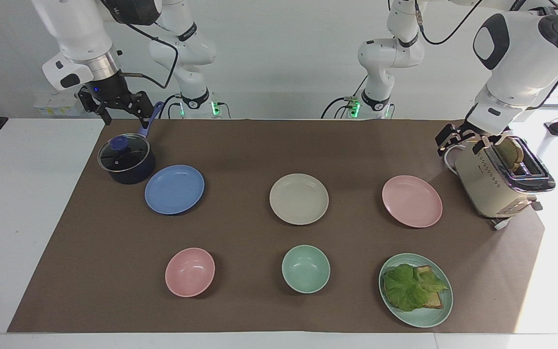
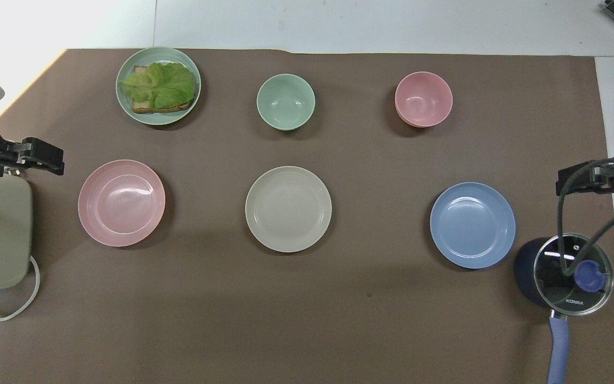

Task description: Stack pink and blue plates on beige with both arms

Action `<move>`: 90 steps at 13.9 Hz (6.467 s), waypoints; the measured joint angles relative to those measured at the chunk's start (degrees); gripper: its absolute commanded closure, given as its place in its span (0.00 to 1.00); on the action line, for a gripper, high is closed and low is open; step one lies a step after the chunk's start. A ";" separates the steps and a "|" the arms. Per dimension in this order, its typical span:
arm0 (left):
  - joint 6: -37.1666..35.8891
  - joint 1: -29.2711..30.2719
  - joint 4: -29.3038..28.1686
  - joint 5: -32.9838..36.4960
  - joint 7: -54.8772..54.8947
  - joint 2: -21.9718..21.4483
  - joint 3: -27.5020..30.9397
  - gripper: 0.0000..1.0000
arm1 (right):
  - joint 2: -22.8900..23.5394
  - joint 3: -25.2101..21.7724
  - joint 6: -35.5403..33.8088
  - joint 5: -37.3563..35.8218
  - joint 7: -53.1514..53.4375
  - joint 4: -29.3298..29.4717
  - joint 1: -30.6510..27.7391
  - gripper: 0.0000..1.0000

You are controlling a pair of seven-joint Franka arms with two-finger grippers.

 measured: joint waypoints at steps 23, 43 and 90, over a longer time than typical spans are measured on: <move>11.43 0.46 -13.33 0.00 0.00 -1.13 0.54 0.00 | 0.00 -0.43 0.62 1.99 -0.23 0.02 -0.55 0.00; 29.14 7.78 -31.70 -3.32 -8.24 6.65 0.45 0.54 | 0.00 -0.51 0.62 1.98 -0.57 0.02 -1.87 0.00; 5.74 -0.74 -9.12 -3.45 -1.08 -6.99 -1.06 0.00 | 13.16 -0.66 43.76 21.30 -31.30 -34.99 -11.60 1.00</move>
